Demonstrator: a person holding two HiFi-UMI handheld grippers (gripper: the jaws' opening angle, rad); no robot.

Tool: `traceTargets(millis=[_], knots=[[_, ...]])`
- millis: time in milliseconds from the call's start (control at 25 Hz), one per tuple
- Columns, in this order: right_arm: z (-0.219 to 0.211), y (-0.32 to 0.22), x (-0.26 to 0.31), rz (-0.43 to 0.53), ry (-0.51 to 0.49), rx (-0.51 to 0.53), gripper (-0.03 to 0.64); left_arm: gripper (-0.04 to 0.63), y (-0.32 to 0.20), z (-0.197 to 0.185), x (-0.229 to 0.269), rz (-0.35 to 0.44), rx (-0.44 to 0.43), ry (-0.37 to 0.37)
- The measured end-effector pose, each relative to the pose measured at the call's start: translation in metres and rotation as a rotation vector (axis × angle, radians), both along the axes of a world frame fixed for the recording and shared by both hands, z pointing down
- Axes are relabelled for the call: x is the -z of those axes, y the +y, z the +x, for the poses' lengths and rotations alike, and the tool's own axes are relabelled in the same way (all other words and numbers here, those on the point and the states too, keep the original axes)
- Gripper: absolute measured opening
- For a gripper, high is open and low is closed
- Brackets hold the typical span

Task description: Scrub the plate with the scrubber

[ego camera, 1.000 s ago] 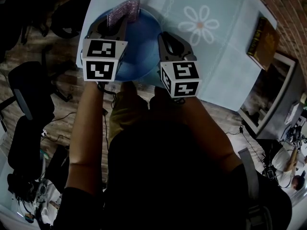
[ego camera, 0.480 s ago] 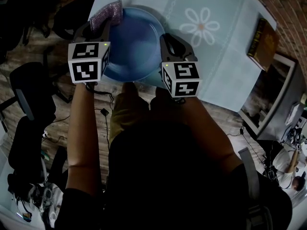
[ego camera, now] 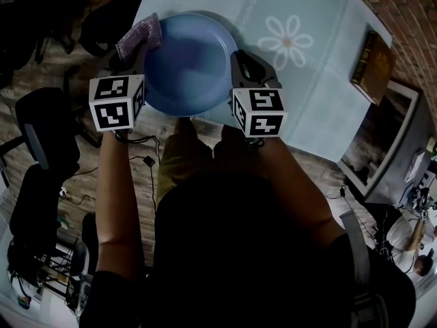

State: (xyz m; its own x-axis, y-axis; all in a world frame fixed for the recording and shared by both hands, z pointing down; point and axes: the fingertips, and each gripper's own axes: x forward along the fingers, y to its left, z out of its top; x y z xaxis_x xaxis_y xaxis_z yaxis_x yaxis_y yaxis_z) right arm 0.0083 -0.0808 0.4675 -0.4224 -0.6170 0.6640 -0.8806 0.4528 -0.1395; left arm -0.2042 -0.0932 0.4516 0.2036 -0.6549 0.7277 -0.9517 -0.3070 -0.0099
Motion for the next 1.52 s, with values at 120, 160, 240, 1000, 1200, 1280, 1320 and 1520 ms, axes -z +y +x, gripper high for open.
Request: traceTargets(millis=[120,160,240,1000,1200,1280,1320,1520], knots=[[0.000,0.001,0.000,-0.003,0.005,0.004,0.060,0.078,0.011,-0.003,0.000,-0.012,0.002,0.003],[0.000,0.001,0.000,-0.004,0.006,0.005,0.060,0.077,0.015,-0.004,0.000,-0.016,0.001,0.004],[0.000,0.002,0.000,-0.006,0.008,0.006,0.060,0.078,0.022,-0.004,0.000,-0.026,-0.005,0.004],[-0.001,0.006,0.003,-0.023,0.024,0.026,0.060,0.078,0.096,0.012,0.007,-0.108,-0.063,0.045],[0.001,0.007,0.003,-0.025,0.021,0.034,0.061,0.077,0.111,0.027,0.008,-0.123,-0.103,0.037],[0.002,0.007,0.003,-0.029,0.019,0.036,0.061,0.078,0.118,0.035,0.008,-0.131,-0.119,0.043],[0.002,0.008,0.003,-0.031,0.019,0.037,0.061,0.078,0.121,0.038,0.008,-0.136,-0.127,0.049],[0.003,0.009,0.003,-0.040,0.014,0.045,0.061,0.078,0.135,0.060,0.007,-0.157,-0.163,0.094]])
